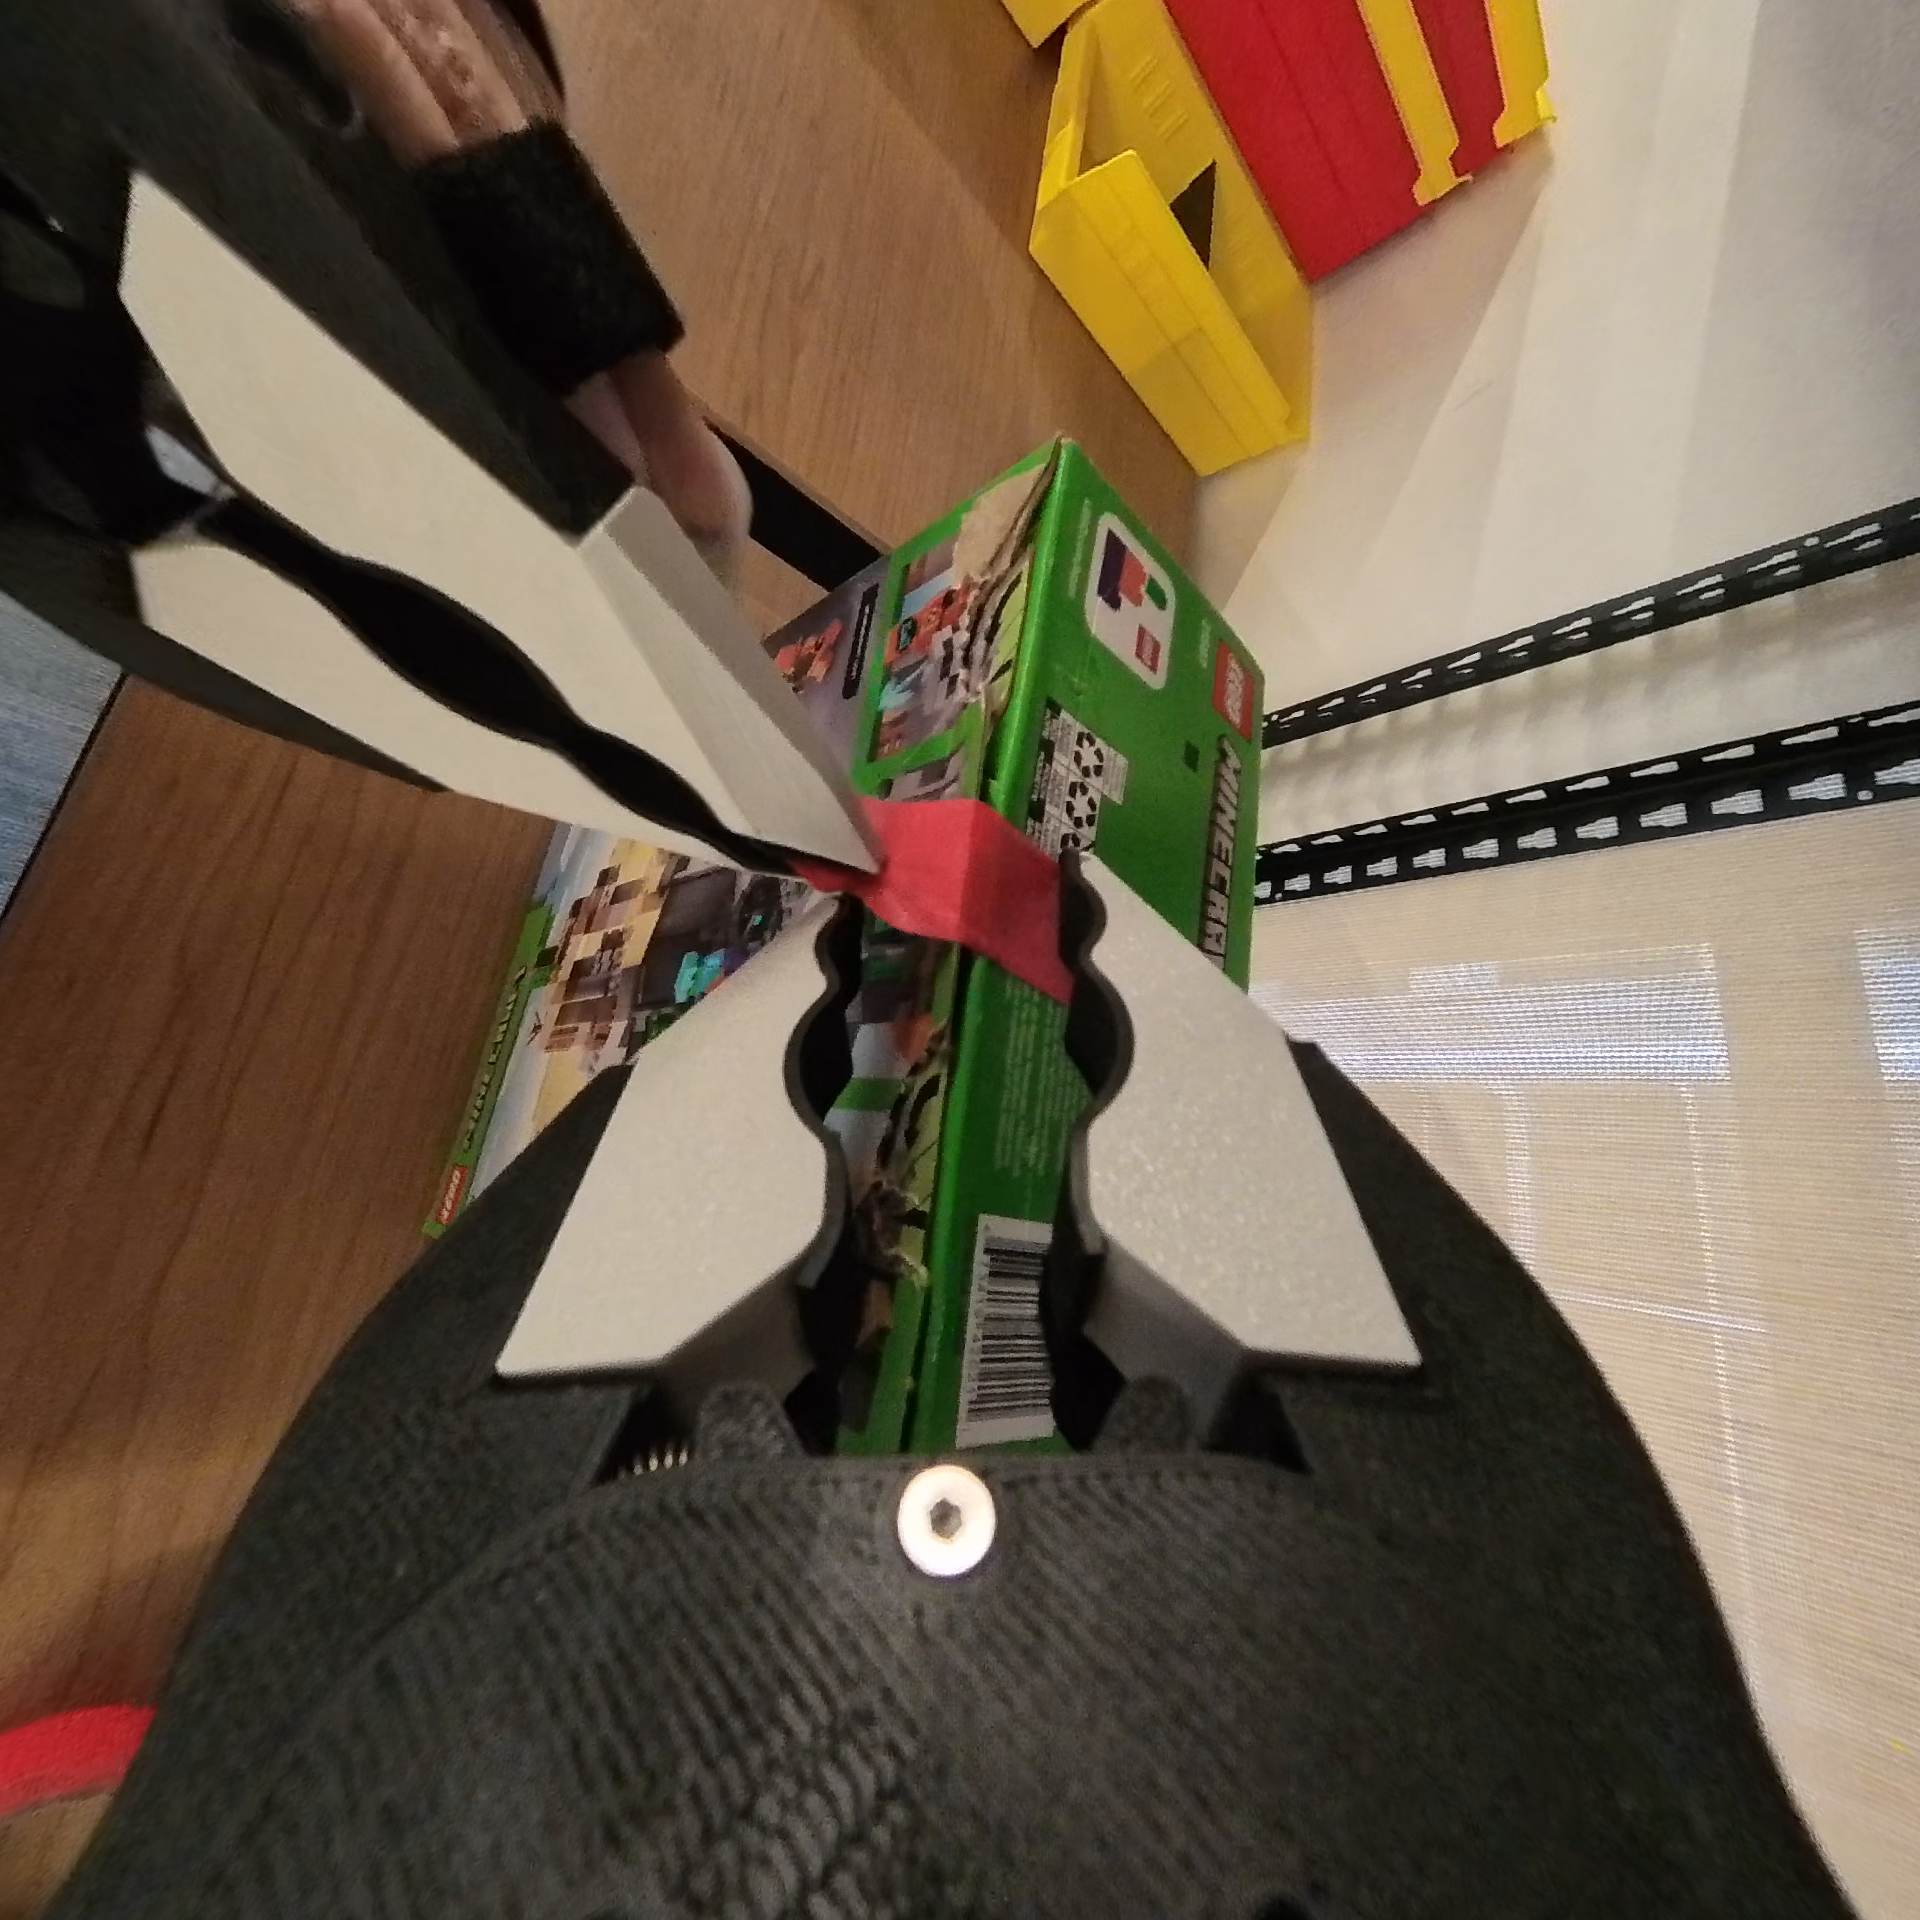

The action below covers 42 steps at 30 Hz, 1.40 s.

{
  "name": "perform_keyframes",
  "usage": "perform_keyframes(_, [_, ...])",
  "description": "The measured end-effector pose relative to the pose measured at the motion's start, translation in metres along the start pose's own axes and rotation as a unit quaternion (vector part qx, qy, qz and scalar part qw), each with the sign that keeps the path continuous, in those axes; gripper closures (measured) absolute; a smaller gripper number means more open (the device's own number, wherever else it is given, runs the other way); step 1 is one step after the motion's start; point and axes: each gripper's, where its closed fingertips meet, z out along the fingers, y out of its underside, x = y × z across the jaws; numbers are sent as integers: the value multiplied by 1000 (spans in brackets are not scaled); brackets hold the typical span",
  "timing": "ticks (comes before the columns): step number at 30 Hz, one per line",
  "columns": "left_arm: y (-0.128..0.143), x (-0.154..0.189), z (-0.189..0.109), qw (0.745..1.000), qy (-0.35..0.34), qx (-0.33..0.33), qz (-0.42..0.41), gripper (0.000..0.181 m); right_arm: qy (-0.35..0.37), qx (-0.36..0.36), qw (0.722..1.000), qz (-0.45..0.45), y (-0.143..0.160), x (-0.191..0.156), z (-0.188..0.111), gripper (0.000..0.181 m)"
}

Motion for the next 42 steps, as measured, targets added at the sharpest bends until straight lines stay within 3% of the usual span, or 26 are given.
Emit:
perform_keyframes(8, [4, 1, 9, 997, -56, 9, 50, 181, -37, 1, 999, -10, 1, -10, -1, 122])
perform_keyframes(13, [6, 0, 11, 992, -96, 9, 82, 181, -84, 18, 995, 51, -4, -14, -5, 114])
perform_keyframes(18, [6, -1, 10, 989, -124, 12, 85, 181, -117, 47, 985, 121, -9, -8, -7, 124])
perform_keyframes(27, [7, -1, 10, 983, -157, 17, 92, 181, -156, 41, 977, 139, -10, -8, -9, 123])
perform_keyframes(31, [7, -1, 9, 978, -181, 14, 100, 181, -167, 45, 972, 161, -10, -3, -9, 133])
perform_keyframes(34, [8, 2, 8, 978, -190, 9, 89, 181, -148, 43, 971, 183, -8, 7, -6, 153])
perform_keyframes(38, [8, 8, 8, 980, -184, 7, 79, 181, -130, 39, 976, 173, -7, 8, -5, 155])
perform_keyframes(42, [8, 28, 7, 991, -125, 23, 38, 181, -94, 17, 989, 117, -4, 8, -4, 154])
